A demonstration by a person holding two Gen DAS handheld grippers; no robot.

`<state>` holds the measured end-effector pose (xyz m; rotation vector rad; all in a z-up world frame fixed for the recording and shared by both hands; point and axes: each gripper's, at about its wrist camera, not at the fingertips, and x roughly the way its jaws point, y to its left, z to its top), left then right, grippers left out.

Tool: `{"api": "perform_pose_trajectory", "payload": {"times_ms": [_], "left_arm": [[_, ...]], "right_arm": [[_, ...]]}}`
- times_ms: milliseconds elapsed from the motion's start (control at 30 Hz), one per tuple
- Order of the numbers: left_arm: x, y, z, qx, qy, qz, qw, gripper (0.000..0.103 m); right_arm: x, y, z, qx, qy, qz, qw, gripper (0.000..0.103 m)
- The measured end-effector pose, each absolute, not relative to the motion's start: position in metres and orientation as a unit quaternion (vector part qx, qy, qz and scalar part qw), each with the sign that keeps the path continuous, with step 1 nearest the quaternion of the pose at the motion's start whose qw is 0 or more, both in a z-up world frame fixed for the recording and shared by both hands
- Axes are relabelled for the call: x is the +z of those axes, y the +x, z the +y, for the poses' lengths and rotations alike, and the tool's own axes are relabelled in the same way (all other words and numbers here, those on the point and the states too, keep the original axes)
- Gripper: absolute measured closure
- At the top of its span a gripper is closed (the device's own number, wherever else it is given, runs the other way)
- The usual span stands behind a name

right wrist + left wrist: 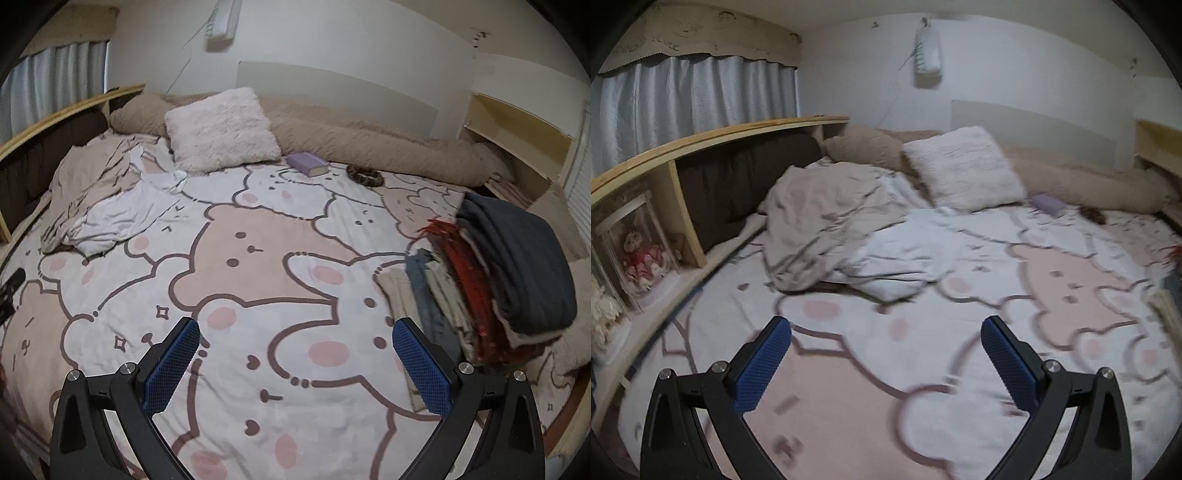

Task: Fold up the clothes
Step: 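Reach the left tool to the beige garment and pinch its edge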

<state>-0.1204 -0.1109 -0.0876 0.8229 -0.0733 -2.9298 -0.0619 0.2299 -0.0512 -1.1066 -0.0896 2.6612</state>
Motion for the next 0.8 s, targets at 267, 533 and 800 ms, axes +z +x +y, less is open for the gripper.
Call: {"api": "perform_pose_trajectory", "payload": {"times_ms": [267, 533, 800], "left_arm": [[-0.120, -0.232, -0.194, -0.950, 0.310, 0.018, 0.018, 0.022], [-0.143, -0.361, -0.213, -0.941, 0.332, 0.034, 0.062, 0.022], [-0.177, -0.410, -0.236, -0.910, 0.397, 0.063, 0.098, 0.078]], "right_arm": [[-0.073, -0.102, 0.212, 0.908, -0.402, -0.039, 0.112, 0.000], [-0.096, -0.133, 0.207, 0.892, -0.434, -0.053, 0.115, 0.000], [-0.099, -0.141, 0.213, 0.891, -0.436, -0.055, 0.113, 0.000]]}}
